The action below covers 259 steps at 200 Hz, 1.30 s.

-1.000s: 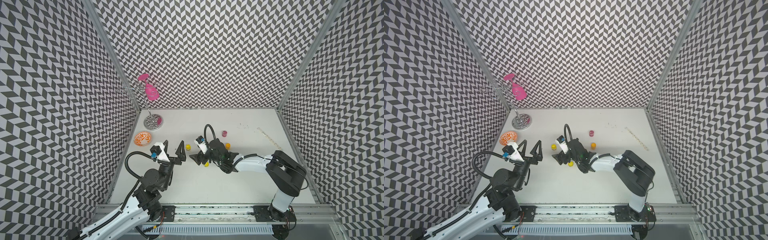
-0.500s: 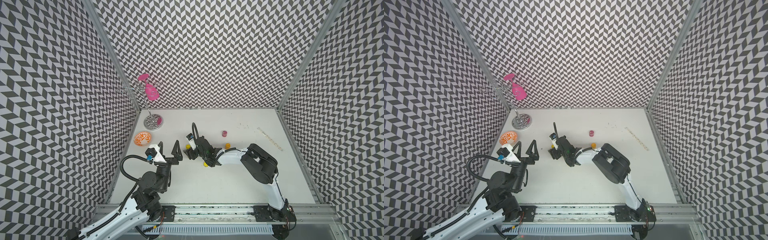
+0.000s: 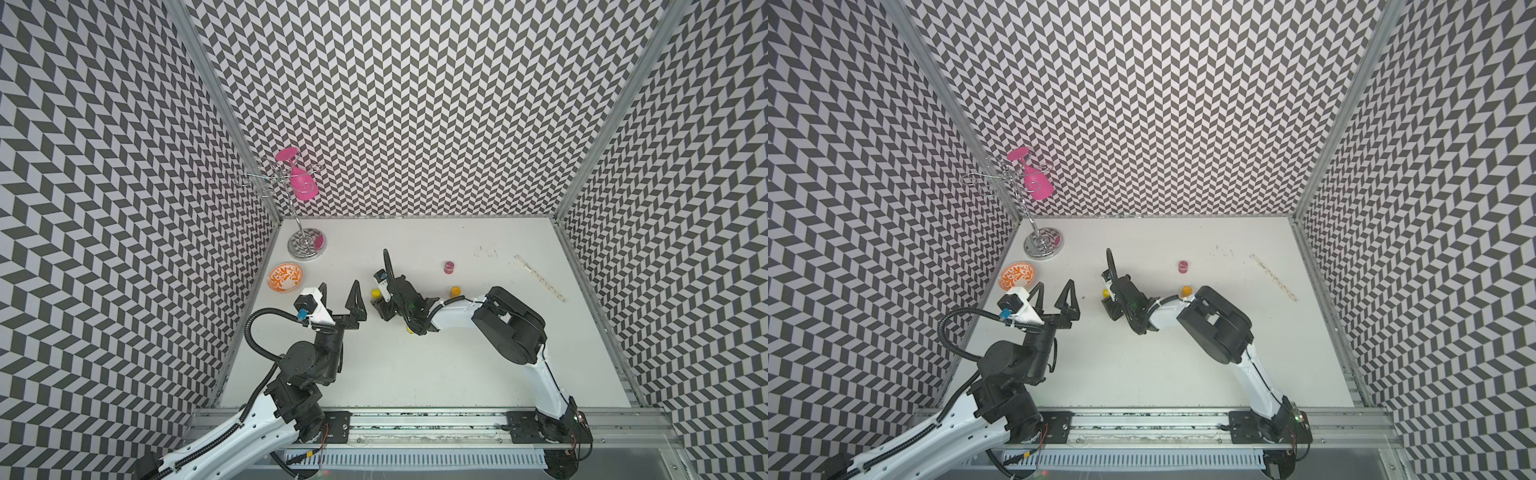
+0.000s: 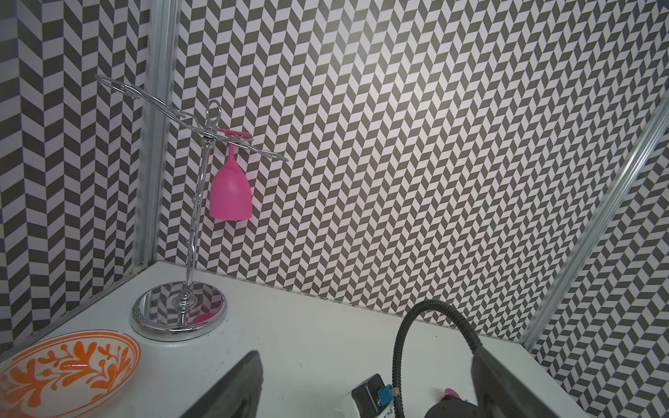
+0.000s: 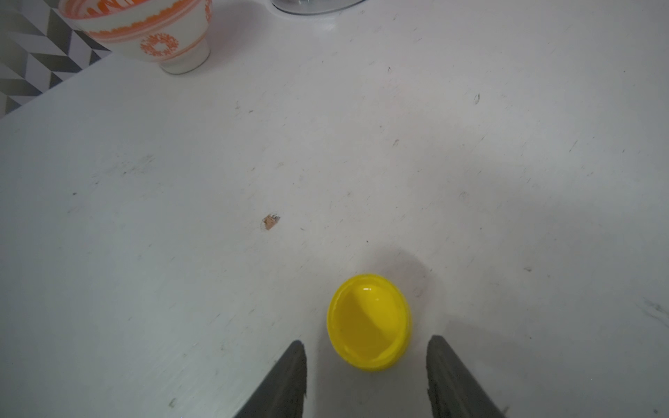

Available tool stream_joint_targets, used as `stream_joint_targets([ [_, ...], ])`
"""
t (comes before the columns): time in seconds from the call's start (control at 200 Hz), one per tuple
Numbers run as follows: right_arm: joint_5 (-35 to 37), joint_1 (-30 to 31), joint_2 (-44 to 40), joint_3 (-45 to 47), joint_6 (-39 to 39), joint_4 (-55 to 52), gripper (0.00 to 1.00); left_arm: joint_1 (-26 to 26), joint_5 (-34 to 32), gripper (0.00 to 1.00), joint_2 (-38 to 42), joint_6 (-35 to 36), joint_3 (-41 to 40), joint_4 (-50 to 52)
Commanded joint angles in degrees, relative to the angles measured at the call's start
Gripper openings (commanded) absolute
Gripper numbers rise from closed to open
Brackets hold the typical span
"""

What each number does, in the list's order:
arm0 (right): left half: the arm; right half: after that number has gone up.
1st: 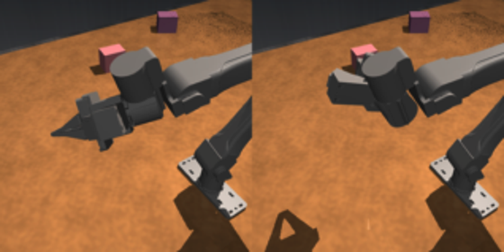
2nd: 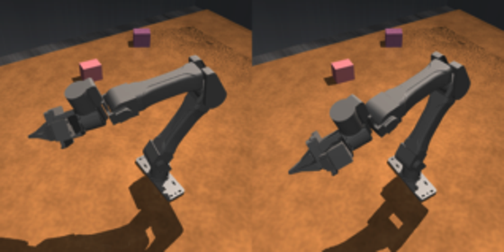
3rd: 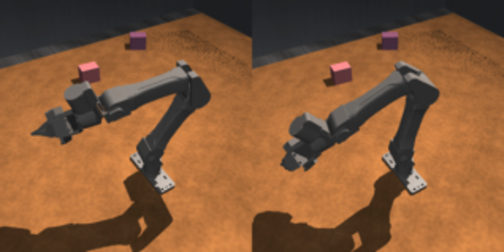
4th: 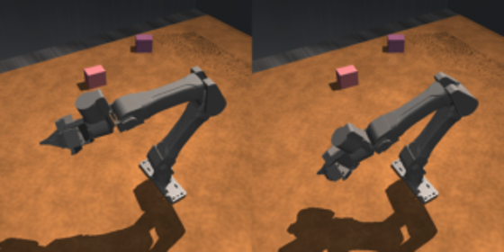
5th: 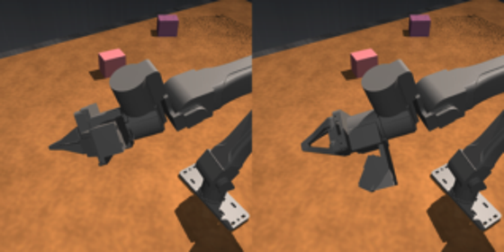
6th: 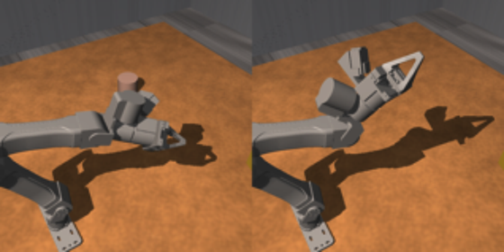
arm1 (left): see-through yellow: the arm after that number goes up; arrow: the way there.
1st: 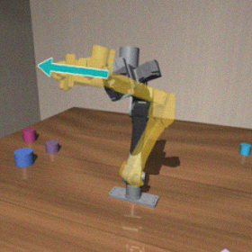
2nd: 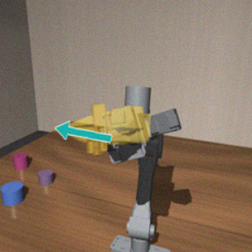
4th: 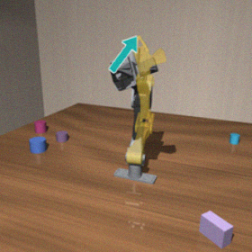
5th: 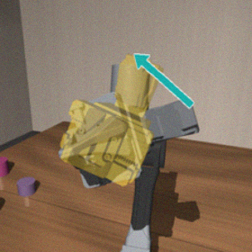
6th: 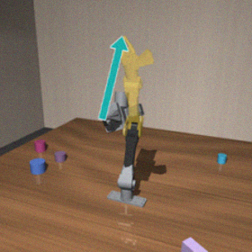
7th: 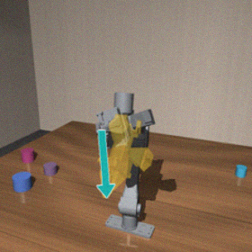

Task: Close the paint jar lid
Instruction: Pick up the paint jar from the center of the board.

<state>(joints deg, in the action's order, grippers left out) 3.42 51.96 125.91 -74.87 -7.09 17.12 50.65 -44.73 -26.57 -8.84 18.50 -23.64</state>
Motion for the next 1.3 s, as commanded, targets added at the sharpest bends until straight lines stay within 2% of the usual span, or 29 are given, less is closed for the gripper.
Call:
stream_joint_targets([
  [0.0,1.67,0.40,1.16,-1.86,-0.64,3.91,0.52,0.40,-0.24,0.90,0.11,-0.56,-0.48,-1.66],
  [0.396,2.02,0.40,2.76,-3.17,-0.42,6.09,0.46,0.33,0.86,0.90,0.02,-0.63,-0.33,-1.85],
  [0.671,1.85,0.40,2.95,-3.81,-0.19,5.90,0.31,0.39,1.05,0.90,-1.90,-0.65,-0.22,-1.85],
  [0.821,3.18,0.31,-0.14,-0.79,0.25,7.61,0.28,0.36,0.85,0.90,-2.07,-0.48,-0.40,-2.11],
  [0.981,2.46,-0.36,-7.10,3.59,0.62,6.52,0.27,0.34,0.92,0.90,-2.95,1.01,-0.99,-3.84],
  [1.137,0.42,-2.32,-14.49,6.81,0.32,1.63,0.27,0.33,5.71,0.89,-4.12,7.58,-4.91,-12.69],
  [1.292,-0.67,-4.91,-22.66,10.89,0.14,-3.88,0.27,-0.57,18.85,0.89,-8.23,17.45,-11.36,-28.00],
])
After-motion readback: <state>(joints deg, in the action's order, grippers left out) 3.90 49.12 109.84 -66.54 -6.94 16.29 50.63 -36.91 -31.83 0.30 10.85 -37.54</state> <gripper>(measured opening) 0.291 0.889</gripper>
